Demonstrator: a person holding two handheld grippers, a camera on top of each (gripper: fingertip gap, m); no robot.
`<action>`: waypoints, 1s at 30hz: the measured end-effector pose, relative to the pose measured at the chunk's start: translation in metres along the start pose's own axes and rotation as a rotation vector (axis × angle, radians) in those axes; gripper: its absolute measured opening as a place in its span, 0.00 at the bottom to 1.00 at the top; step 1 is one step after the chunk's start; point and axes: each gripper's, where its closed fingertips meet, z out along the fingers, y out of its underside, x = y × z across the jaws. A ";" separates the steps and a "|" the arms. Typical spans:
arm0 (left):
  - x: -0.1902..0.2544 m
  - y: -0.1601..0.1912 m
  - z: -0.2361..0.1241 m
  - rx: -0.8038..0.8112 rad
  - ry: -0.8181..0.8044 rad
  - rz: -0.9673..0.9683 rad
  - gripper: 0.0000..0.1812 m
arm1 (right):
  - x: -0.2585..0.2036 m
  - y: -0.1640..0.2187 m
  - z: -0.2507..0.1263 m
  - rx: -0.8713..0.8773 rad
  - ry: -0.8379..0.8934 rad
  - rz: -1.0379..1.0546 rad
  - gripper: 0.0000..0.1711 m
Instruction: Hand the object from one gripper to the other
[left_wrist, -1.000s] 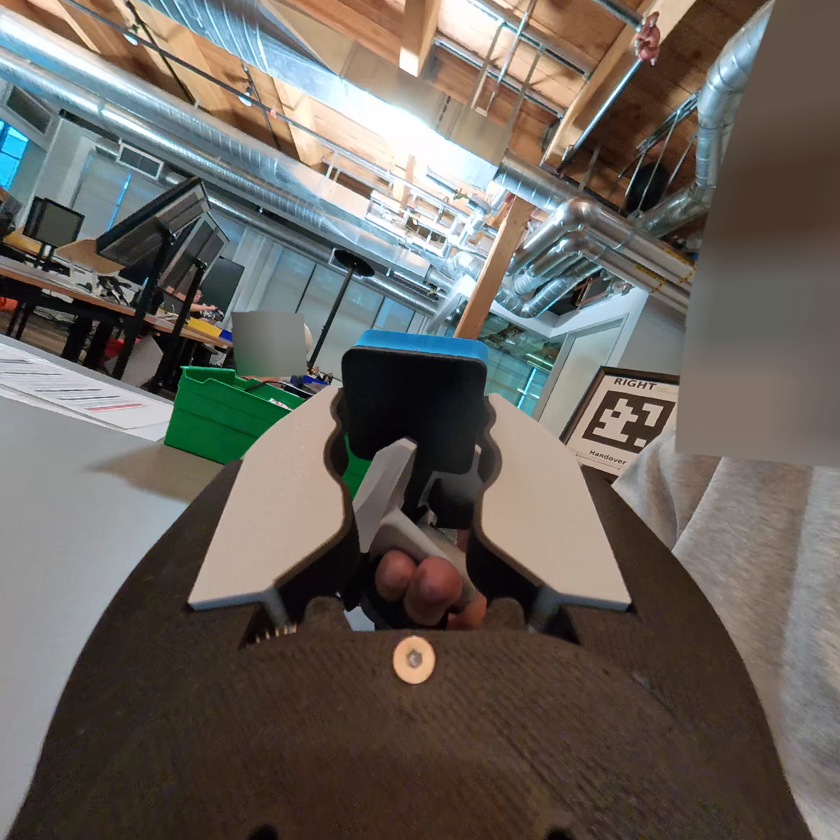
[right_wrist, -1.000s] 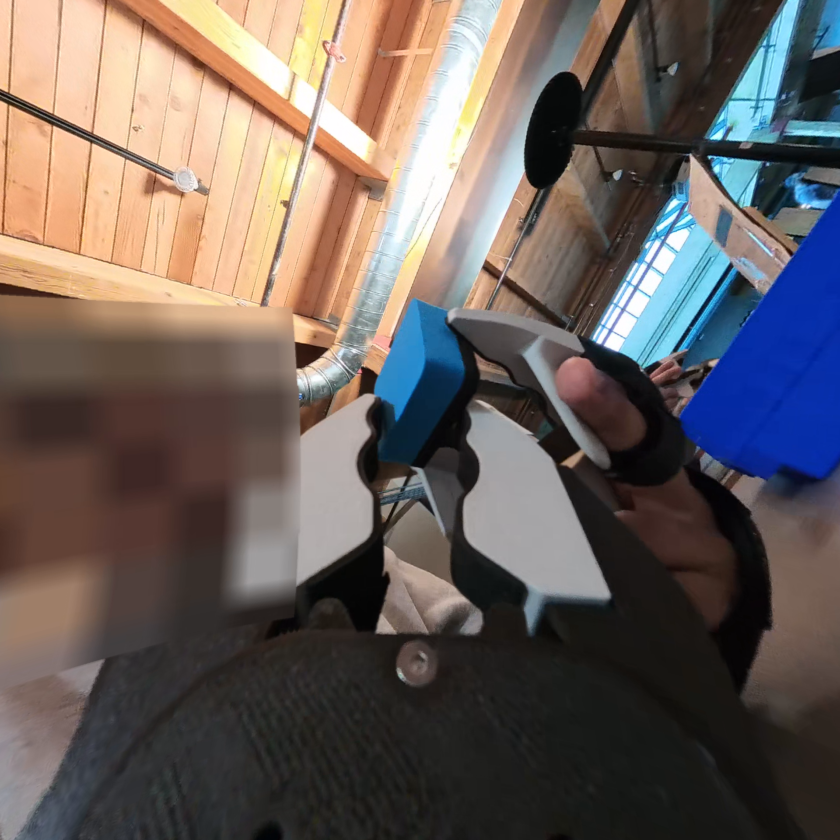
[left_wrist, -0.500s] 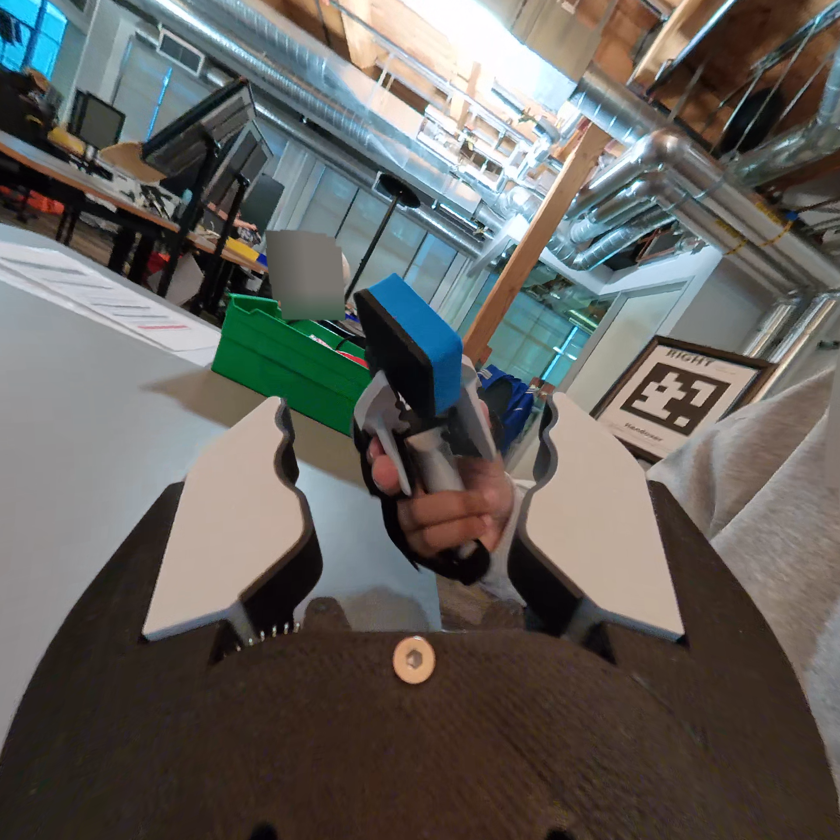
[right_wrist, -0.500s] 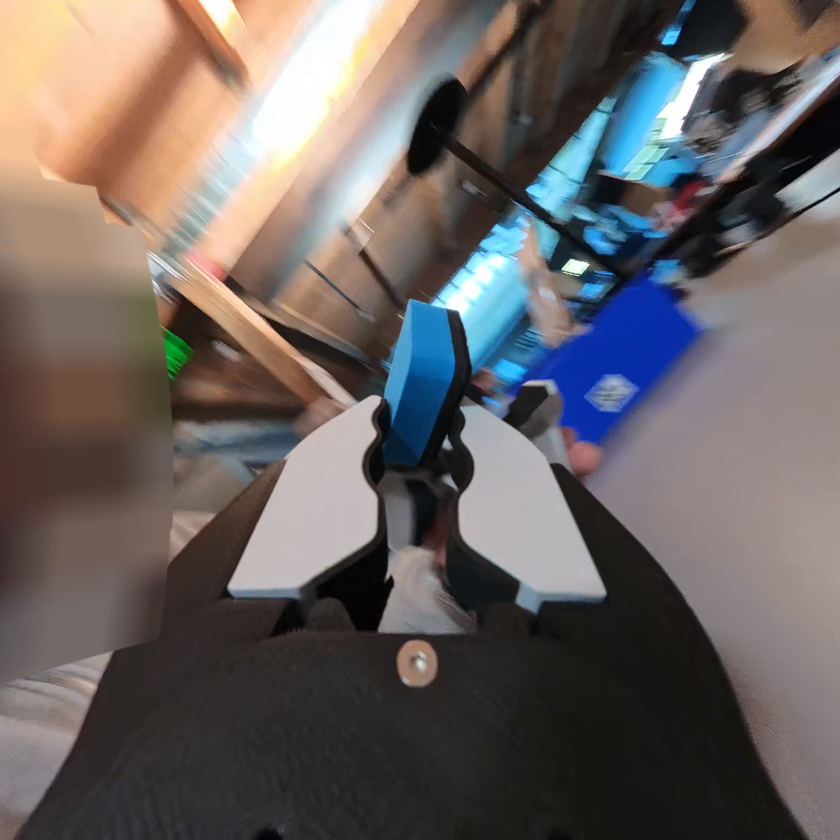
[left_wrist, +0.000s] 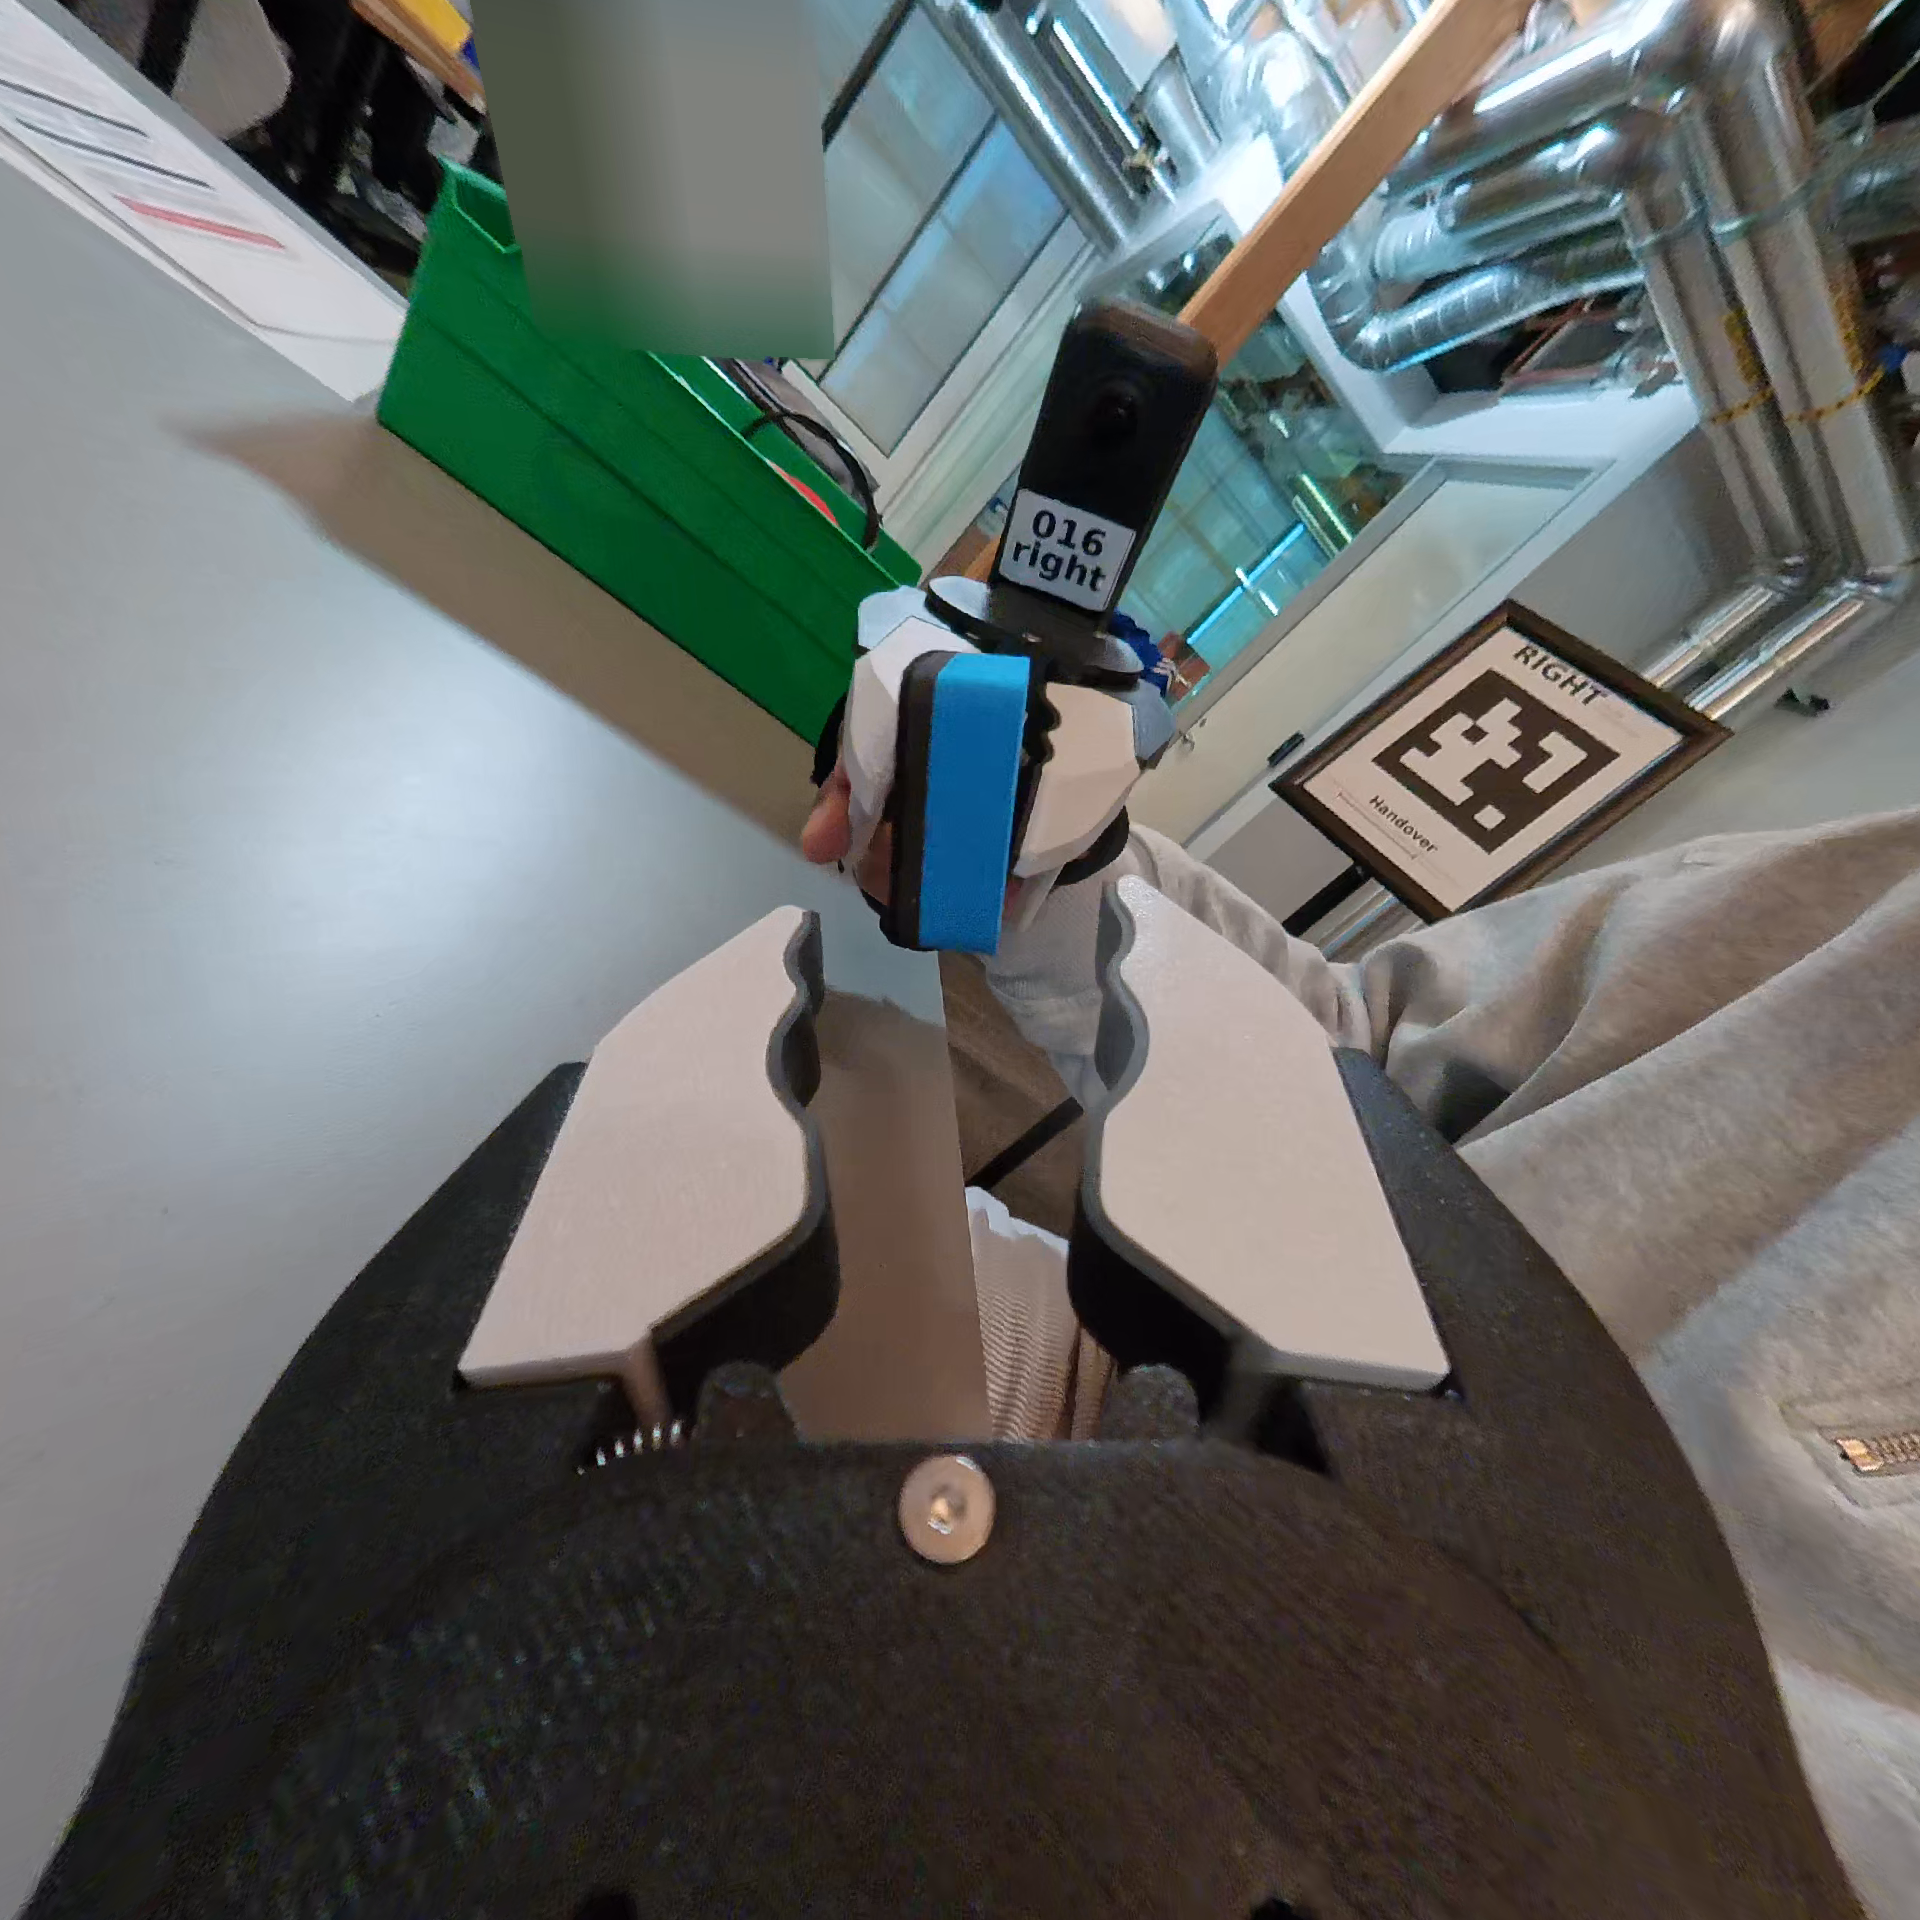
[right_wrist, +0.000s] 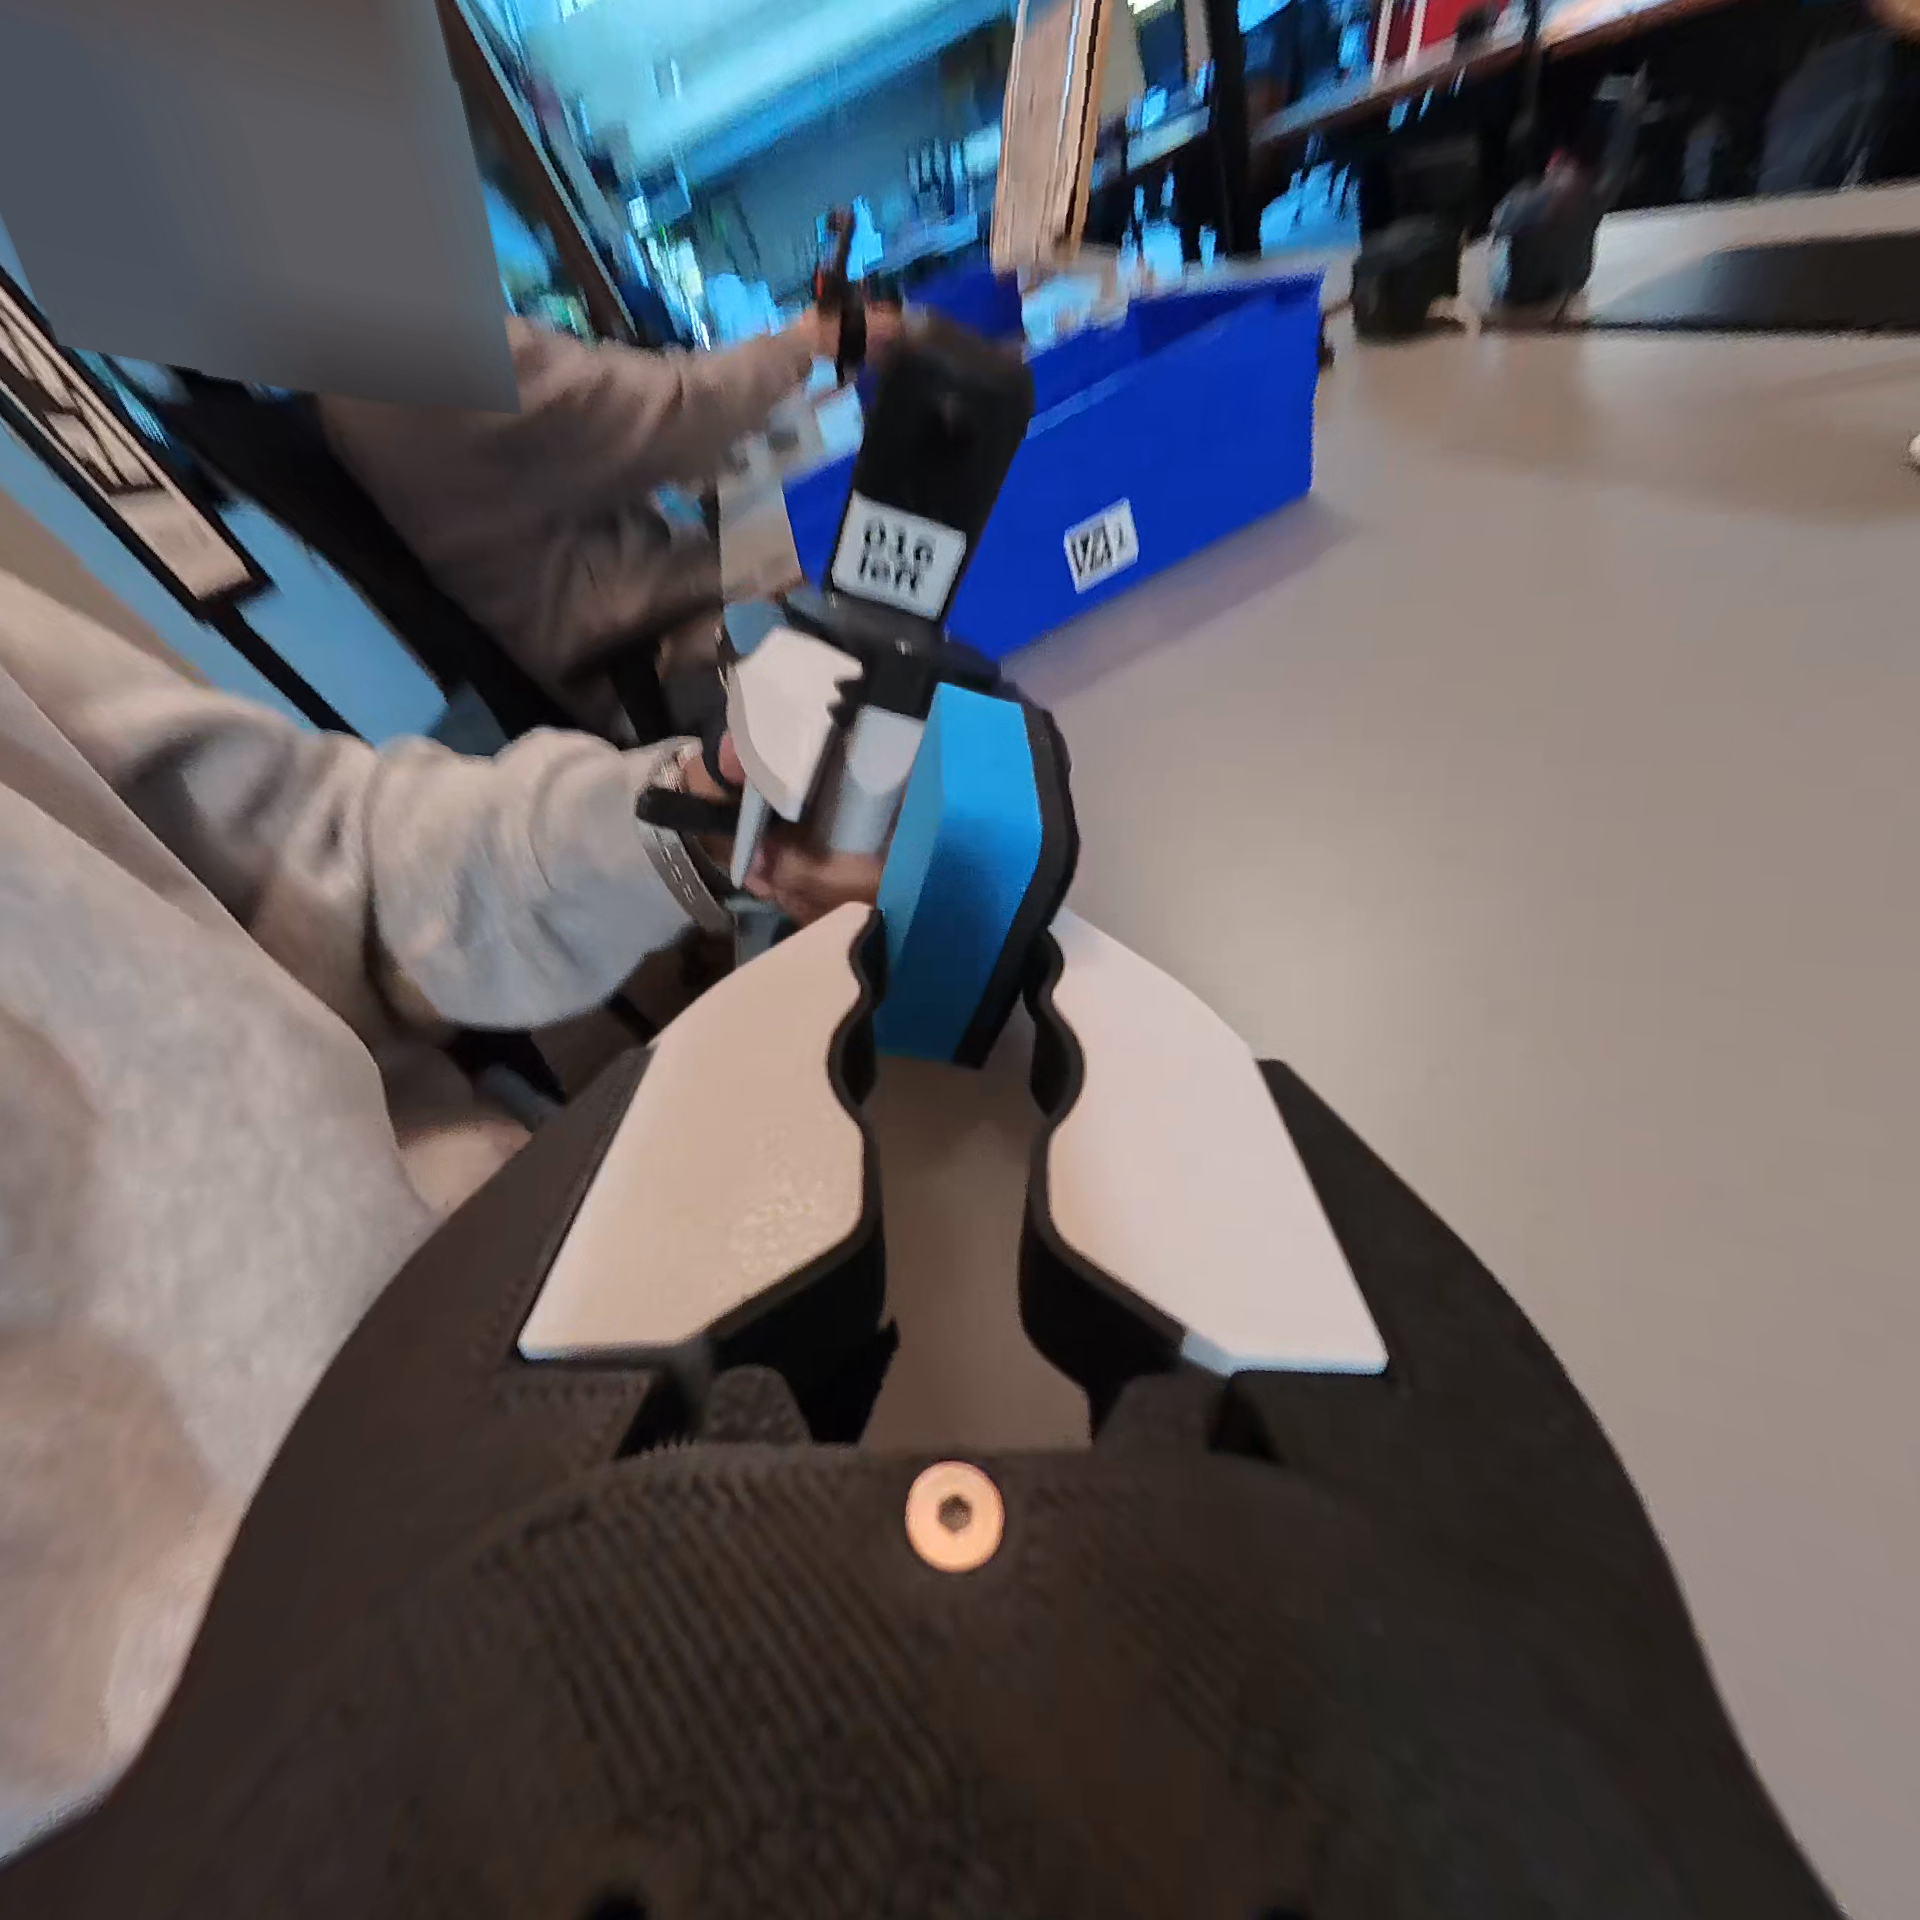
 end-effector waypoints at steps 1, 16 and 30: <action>0.001 0.002 0.002 -0.013 0.001 0.005 0.27 | -0.001 0.003 0.002 -0.017 0.001 -0.008 0.15; -0.002 0.008 0.007 -0.047 -0.046 0.059 0.12 | -0.006 0.014 0.014 -0.062 -0.020 -0.029 0.16; -0.009 -0.007 -0.004 0.050 -0.040 -0.010 0.11 | 0.014 -0.003 0.006 0.101 0.105 -0.090 0.28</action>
